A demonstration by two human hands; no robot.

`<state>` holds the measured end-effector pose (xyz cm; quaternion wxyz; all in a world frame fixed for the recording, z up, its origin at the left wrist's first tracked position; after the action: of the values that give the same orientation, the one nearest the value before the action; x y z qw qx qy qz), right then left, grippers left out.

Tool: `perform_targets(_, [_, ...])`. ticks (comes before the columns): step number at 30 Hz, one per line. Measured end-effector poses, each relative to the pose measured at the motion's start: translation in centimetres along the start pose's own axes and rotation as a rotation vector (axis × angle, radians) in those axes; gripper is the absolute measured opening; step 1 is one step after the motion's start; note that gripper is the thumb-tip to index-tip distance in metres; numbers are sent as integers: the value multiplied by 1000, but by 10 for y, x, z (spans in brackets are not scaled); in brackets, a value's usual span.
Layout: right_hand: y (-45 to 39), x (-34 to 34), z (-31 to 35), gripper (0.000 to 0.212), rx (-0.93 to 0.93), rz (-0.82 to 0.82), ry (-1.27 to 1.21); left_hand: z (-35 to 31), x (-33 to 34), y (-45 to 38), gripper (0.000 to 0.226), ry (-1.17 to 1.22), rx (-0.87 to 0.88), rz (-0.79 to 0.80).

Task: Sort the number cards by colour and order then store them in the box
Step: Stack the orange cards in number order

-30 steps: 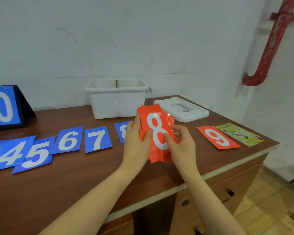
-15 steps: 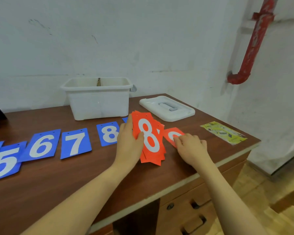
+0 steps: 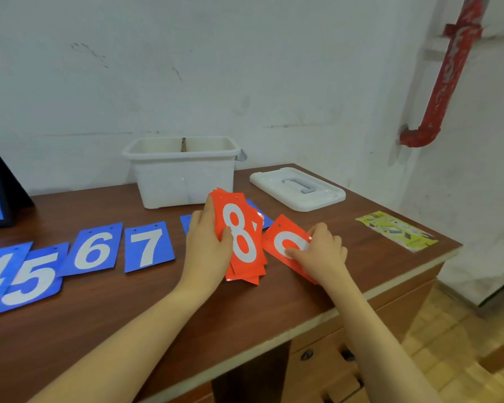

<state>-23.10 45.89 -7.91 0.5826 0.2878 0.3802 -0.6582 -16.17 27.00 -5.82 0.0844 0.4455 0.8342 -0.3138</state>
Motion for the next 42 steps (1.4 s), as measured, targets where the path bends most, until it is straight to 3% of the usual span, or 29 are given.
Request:
perform_targets(3, [9,6,6,51,2,-51,36,4,-14,1,59,-39,17,-43])
perform_targets(8, [17,-2,10,84,144,104,226,13,-28,11,60,-30,12,-39])
perform_targets(15, [32,0,21,77,97,181,152,17,-44,22,59,-12,-8,-53])
perform_targets(21, [47,5,25,45,5,58,-98,25,-60,29,59,-32,-23,-68])
perform_targets(26, [66,-2,39,24,-117,-221,-703,27,-76,33,57,-18,-9,-103])
perform_targets(28, [79,0,60,20,-192,-275,-827,27,-80,36,58,7,-3,-104])
perform_targets(31, [98,19,92,17,-291,-253,-870,27,-85,42,57,61,42,-102])
perform_targets(38, [122,59,137,17,-277,-180,-887,36,-116,54,62,96,48,-135])
perform_targets(40, [123,61,141,23,-309,-222,-844,35,-136,50,63,48,117,-133])
perform_targets(42, [125,55,148,44,-332,-214,-886,31,-159,42,61,-5,190,-121])
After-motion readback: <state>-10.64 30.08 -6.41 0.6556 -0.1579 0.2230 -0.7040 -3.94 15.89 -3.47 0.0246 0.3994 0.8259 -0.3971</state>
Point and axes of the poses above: each hand's wrist, its own y-axis away from the middle knuckle, its own x-axis out of the palm, z = x × y, the point moved 2 cm from there along -y, towards the middle knuckle, and after that the axes turned 3 degrees about -x, right-handed, at the moved point
